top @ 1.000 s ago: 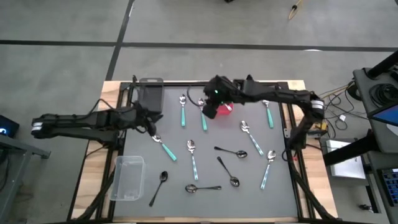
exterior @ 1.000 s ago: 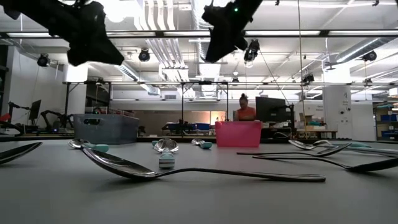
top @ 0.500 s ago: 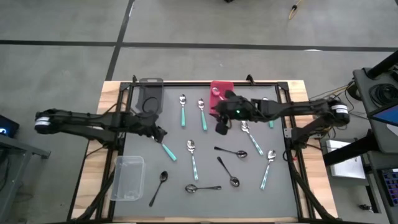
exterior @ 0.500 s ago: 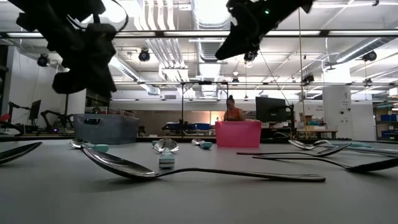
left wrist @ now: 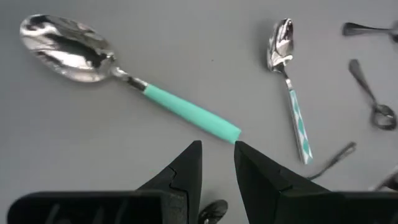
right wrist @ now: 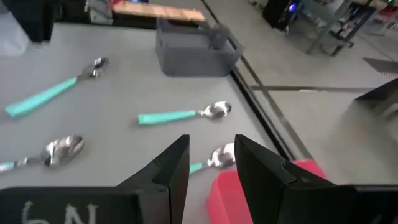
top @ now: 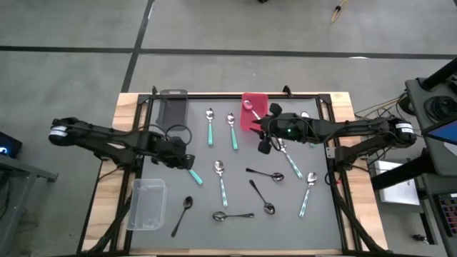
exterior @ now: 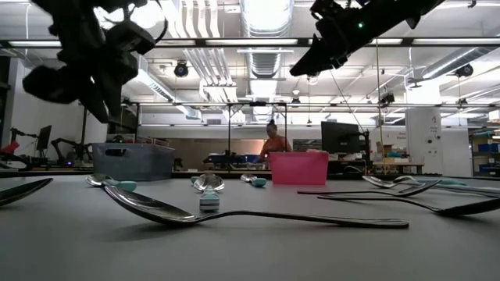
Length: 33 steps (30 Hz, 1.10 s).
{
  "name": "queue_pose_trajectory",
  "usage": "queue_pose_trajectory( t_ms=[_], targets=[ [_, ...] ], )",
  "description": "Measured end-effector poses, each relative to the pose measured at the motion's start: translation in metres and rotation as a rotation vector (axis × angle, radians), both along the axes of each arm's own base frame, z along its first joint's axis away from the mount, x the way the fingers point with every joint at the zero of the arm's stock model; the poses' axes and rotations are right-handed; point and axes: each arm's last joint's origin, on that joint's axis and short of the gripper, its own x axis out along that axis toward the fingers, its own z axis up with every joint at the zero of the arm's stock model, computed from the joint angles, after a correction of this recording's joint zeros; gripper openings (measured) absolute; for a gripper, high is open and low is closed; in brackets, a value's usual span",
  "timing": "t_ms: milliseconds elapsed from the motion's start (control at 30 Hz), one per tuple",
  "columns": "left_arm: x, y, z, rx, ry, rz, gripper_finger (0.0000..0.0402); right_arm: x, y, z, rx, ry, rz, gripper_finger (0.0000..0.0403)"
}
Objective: Sort silverware by color (type)
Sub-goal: Put the green spoon into the transparent bin
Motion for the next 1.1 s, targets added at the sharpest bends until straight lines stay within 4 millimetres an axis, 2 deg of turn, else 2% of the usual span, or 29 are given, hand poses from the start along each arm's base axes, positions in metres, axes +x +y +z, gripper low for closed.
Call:
queue_pose_trajectory(
  t_ms=[167, 433, 700, 900, 1100],
  targets=[
    [0.02, -0.004, 0.008, 0.043, 0.124, 0.046, 0.0076, -0.002, 0.0, -0.003, -0.025, 0.045, 0.012, 0.0118],
    [0.047, -0.007, -0.008, 0.059, 0.26, 0.078, 0.0076, -0.005, 0.0, -0.01, -0.028, 0.131, 0.02, 0.0118],
    [0.05, -0.005, -0.023, 0.126, 0.334, 0.146, 0.0082, -0.008, -0.005, -0.015, -0.014, 0.167, -0.004, 0.0118],
    [0.048, -0.005, -0.026, 0.163, 0.348, 0.164, 0.0124, -0.009, -0.009, -0.015, -0.006, 0.169, -0.02, 0.0118],
    [0.043, -0.01, -0.037, 0.178, 0.346, 0.19, 0.0161, -0.009, -0.009, -0.015, -0.004, 0.168, -0.022, 0.0118]
  ],
)
